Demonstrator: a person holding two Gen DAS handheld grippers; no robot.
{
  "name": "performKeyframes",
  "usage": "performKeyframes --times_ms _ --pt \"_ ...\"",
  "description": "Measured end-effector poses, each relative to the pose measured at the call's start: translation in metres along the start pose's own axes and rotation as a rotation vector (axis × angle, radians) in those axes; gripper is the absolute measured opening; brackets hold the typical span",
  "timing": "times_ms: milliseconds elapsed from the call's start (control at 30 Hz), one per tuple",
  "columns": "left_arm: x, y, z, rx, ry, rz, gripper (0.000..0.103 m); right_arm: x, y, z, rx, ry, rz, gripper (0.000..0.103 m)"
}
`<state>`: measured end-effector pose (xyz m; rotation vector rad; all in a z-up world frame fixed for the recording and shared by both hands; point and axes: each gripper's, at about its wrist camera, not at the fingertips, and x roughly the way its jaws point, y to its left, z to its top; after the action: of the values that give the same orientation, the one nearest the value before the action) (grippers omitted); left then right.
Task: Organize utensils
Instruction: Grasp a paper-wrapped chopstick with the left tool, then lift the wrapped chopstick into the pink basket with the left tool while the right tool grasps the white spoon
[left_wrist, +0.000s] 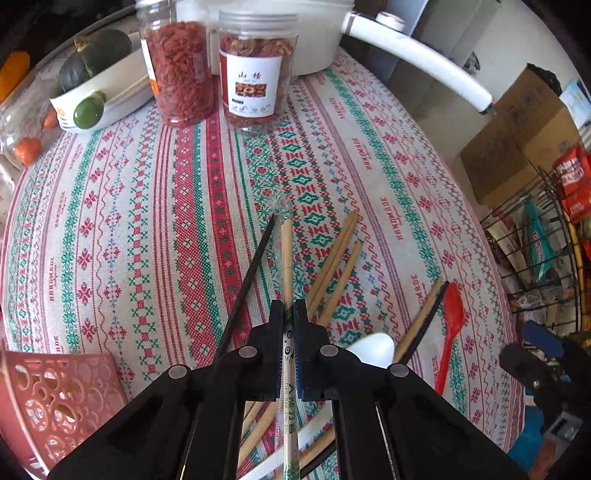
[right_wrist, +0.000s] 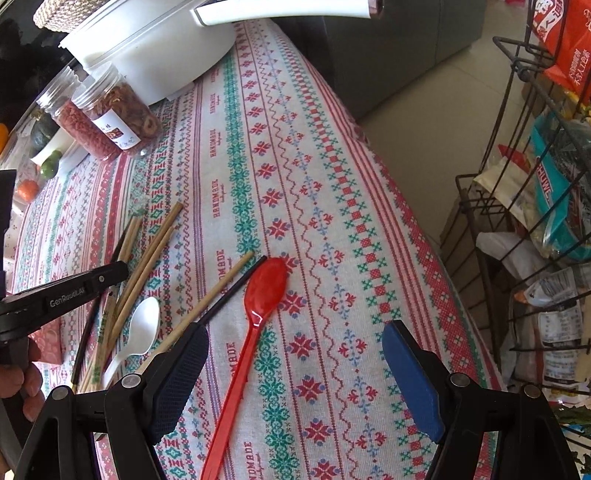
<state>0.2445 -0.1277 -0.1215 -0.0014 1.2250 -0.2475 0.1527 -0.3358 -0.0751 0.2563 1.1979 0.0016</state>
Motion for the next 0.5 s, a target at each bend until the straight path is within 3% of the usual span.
performKeyframes --times_ms 333,500 --pt "-0.112 0.004 -0.058 0.118 -0.219 -0.089 0.005 0.012 0.016 0.000 0.004 0.020 0.017 0.082" --pt "-0.140 0.023 -0.087 0.086 -0.268 -0.184 0.005 0.024 0.038 -0.005 -0.046 0.055 0.058 0.082"
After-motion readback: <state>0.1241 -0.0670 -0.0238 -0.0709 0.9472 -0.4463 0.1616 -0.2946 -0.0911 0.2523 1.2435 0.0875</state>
